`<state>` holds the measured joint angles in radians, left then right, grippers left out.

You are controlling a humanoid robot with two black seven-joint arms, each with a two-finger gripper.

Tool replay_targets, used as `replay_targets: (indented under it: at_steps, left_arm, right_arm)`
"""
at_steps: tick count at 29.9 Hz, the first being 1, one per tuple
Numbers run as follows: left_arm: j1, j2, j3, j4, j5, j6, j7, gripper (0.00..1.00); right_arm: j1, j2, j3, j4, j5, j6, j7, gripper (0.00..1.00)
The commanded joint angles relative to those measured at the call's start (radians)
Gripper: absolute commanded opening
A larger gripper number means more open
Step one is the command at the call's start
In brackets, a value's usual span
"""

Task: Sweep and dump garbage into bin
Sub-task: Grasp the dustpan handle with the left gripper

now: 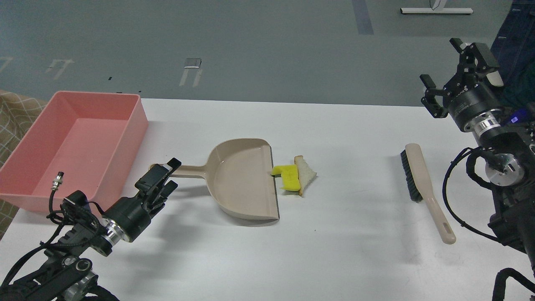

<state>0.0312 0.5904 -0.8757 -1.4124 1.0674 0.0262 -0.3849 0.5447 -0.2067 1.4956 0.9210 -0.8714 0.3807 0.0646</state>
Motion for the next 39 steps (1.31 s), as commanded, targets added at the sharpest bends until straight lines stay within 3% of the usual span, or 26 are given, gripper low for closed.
replay_targets:
  at_steps: [1, 14, 21, 28, 33, 36, 37, 39]
  left_arm:
    - [-0.062, -0.037, 0.038, 0.058, 0.0, 0.0, 0.001, 0.98]
    - [-0.139, -0.067, 0.064, 0.187, 0.0, 0.003, -0.011, 0.98]
    - [-0.139, -0.069, 0.066, 0.193, 0.0, 0.005, -0.008, 0.98]
    - [-0.139, -0.073, 0.066, 0.191, 0.009, 0.078, -0.009, 0.68]
    - [-0.139, -0.072, 0.066, 0.191, 0.014, 0.078, -0.009, 0.56]
    - [-0.139, -0.072, 0.067, 0.19, 0.014, 0.071, -0.012, 0.36]
    - [-0.139, -0.072, 0.067, 0.19, 0.014, 0.07, -0.006, 0.2]
    - [-0.139, -0.072, 0.067, 0.19, 0.014, 0.07, -0.002, 0.0]
  right_arm:
    - [0.0, 0.0, 0.0, -0.001, 0.0, 0.001, 0.001, 1.0]
    - [-0.002, 0.0, 0.002, 0.001, 0.0, 0.001, 0.004, 1.0]
    - [0.0, 0.0, 0.002, -0.001, 0.0, 0.0, 0.004, 1.0]
    - [0.0, 0.0, 0.002, -0.001, 0.0, 0.0, 0.004, 1.0]
    - [0.0, 0.0, 0.002, -0.001, 0.0, 0.0, 0.004, 1.0]
    - [0.0, 0.0, 0.002, 0.001, 0.0, 0.0, 0.004, 1.0]
    - [0.0, 0.0, 0.002, -0.001, 0.0, 0.0, 0.004, 1.0]
    - [0.0, 0.0, 0.002, 0.001, 0.0, 0.0, 0.004, 1.0]
